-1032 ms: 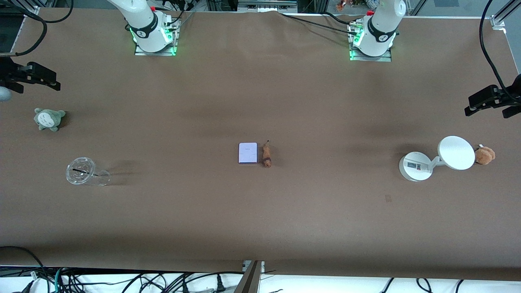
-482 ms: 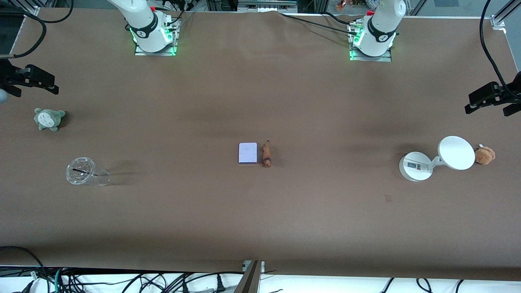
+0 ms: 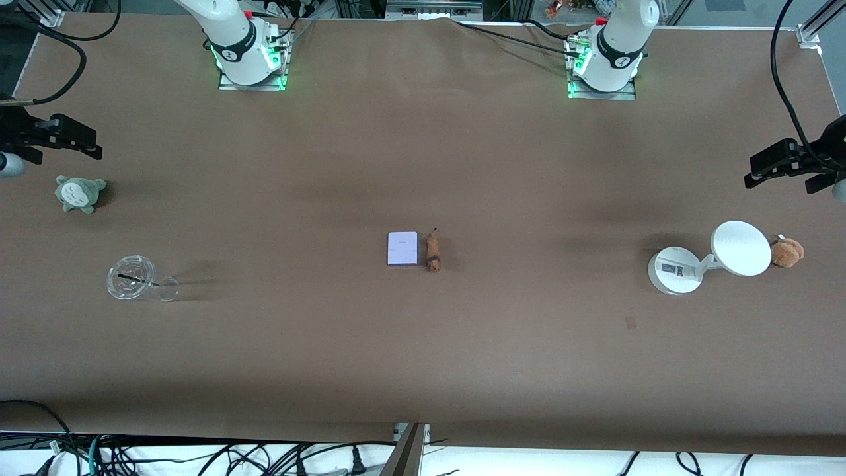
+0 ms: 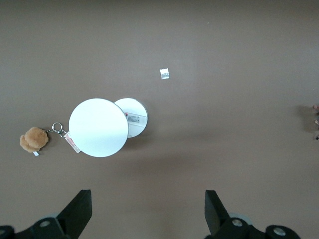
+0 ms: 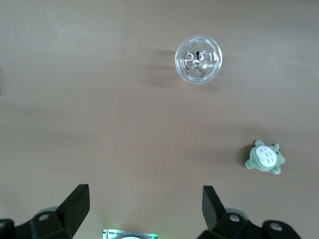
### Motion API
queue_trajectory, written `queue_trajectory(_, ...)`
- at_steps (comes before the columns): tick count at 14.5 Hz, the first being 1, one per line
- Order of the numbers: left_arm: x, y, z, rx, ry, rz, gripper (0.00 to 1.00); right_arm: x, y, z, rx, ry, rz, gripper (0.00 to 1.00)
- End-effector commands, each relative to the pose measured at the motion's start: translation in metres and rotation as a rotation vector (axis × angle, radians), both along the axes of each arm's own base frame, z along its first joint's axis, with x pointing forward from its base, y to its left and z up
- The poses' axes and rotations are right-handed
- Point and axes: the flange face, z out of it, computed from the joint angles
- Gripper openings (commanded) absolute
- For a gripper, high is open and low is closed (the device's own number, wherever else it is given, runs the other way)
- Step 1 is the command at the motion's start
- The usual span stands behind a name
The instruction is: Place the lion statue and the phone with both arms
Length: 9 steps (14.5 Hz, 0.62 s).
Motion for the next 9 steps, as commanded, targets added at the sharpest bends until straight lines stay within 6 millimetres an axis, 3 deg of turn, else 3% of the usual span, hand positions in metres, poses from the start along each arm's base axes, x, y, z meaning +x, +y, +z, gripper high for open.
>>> queue_trajectory(1, 0.011, 0.007, -0.026, -0.004, 0.062, -0.002, 1.0, 0.003, -0.001, 0.003, -0.004, -0.015, 0.017, 1.0)
queue_trajectory(5, 0.004, -0.003, -0.029, -0.003, 0.122, -0.095, 1.0, 0.006, -0.001, -0.002, -0.008, -0.012, 0.004, 1.0)
queue_trajectory(7, 0.004, -0.012, -0.029, -0.029, 0.128, -0.057, 1.0, 0.01, 0.006, -0.002, -0.001, -0.037, 0.004, 1.0)
queue_trajectory(8, 0.005, -0.023, -0.032, -0.046, 0.136, 0.014, 1.0, 0.011, 0.016, -0.002, 0.006, -0.039, -0.012, 1.0)
queue_trajectory(9, 0.006, -0.047, -0.033, -0.043, 0.143, 0.058, 1.0, 0.013, 0.025, -0.006, 0.018, -0.033, -0.046, 1.0)
